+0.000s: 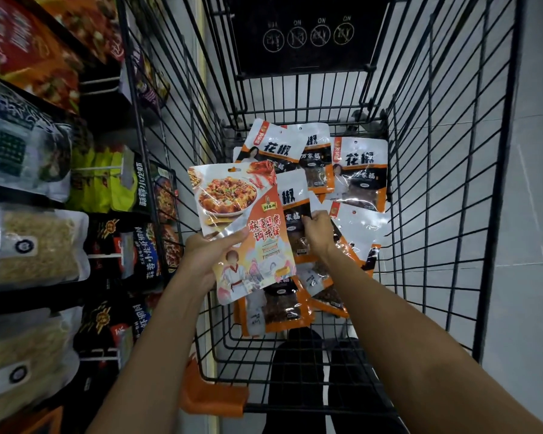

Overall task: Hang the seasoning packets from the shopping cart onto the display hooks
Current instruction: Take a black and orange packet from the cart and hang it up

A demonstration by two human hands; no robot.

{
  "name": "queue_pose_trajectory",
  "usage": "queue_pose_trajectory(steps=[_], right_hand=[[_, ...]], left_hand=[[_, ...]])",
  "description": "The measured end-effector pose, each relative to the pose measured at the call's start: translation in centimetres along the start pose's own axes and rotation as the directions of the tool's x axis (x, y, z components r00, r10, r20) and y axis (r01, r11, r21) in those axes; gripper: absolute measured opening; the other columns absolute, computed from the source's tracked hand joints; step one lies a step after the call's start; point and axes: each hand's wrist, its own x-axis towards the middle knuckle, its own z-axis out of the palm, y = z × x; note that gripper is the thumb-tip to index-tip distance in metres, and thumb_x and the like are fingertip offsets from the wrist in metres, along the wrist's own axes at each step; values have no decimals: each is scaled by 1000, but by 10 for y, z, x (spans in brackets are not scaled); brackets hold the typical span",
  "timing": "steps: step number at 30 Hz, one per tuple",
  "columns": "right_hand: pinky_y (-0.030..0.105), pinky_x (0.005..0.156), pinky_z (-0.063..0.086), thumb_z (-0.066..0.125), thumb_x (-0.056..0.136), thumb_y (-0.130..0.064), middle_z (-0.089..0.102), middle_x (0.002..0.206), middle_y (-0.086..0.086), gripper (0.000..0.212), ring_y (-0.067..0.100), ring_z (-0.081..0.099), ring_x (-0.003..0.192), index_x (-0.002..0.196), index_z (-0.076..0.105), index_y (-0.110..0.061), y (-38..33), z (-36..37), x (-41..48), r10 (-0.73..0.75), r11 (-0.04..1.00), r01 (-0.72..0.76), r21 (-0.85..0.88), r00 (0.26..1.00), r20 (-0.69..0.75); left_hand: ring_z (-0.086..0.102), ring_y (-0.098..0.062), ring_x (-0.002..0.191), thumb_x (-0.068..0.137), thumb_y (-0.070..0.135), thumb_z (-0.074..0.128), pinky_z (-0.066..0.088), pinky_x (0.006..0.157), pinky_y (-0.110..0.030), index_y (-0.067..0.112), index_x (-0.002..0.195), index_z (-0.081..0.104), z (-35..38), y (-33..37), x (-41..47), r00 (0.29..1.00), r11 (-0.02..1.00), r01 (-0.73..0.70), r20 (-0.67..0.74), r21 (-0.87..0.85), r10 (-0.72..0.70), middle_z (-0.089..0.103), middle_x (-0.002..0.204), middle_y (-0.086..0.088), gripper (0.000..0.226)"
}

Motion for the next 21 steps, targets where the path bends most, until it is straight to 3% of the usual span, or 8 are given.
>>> queue_pose_trajectory(steps=[3, 4, 7, 10, 13, 15, 17, 21], right_hand=[[27, 53, 48, 60, 93, -9, 63, 78, 14, 15, 22, 57, 59, 79, 62, -4, 1, -6, 0, 47, 996, -52, 78, 997, 65], [23, 54, 50, 67, 89, -13, 66, 82, 12, 11, 19, 60, 61, 86, 66, -2, 2, -9, 0, 55, 993, -63, 101, 995, 87], [28, 76, 54, 80, 77, -14, 66, 92, 4, 31, 19, 64, 82, 103, 68, -2, 7, -17, 1, 100, 991, -106, 83, 992, 77], [22, 71, 50, 83, 72, -12, 65, 89, 0, 21, 15, 62, 80, 90, 71, -10, 16, -24, 4, 138, 984, -145, 102, 988, 68], [31, 76, 55, 83, 72, -11, 68, 88, 5, 15, 21, 65, 82, 79, 69, -11, 15, -32, 1, 173, 978, -182, 103, 981, 93], [38, 87, 54, 77, 79, -7, 69, 98, 12, 17, 27, 66, 92, 93, 68, -4, 11, -36, -3, 166, 971, -187, 150, 976, 139], [41, 87, 53, 67, 88, -5, 68, 103, 17, 20, 32, 65, 99, 107, 64, 1, 4, -43, -11, 164, 953, -204, 225, 969, 186], [50, 97, 49, 59, 92, -2, 63, 118, 23, 30, 37, 60, 110, 122, 55, 2, -14, -64, -37, 111, 943, -157, 295, 980, 165]], left_hand=[[66, -15, 47, 70, 4, 81, 52, 44, -24, 6, 84, 68, 0, -2, 0, 998, 997, -60, -33, 44, 61, 73, 66, -5, 20], [68, -15, 51, 70, 4, 81, 53, 44, -24, 8, 82, 67, 0, -3, 1, 996, 996, -79, -39, 49, 81, 73, 64, -3, 19], [70, -14, 54, 70, 3, 82, 52, 44, -22, 9, 81, 66, 1, -5, 2, 991, 991, -122, -45, 57, 124, 72, 62, 1, 20], [71, -16, 61, 69, 5, 83, 56, 52, -26, 9, 82, 67, 1, -7, 3, 987, 986, -141, -59, 91, 146, 73, 70, -2, 21], [72, -21, 68, 69, 6, 84, 60, 65, -34, 9, 85, 68, 1, -9, 3, 988, 987, -132, -72, 89, 139, 74, 78, -5, 23], [72, -22, 69, 68, 7, 84, 60, 67, -37, 10, 85, 67, 2, -8, 1, 989, 989, -128, -70, 73, 133, 74, 76, -5, 24], [72, -25, 72, 69, 8, 84, 59, 73, -42, 6, 91, 67, 3, -5, -5, 992, 993, -105, -59, 46, 108, 74, 79, -8, 27], [70, -34, 89, 63, 11, 86, 56, 83, -51, 0, 111, 63, 5, 8, -22, 999, 997, -41, 6, -58, 42, 72, 99, -17, 54]])
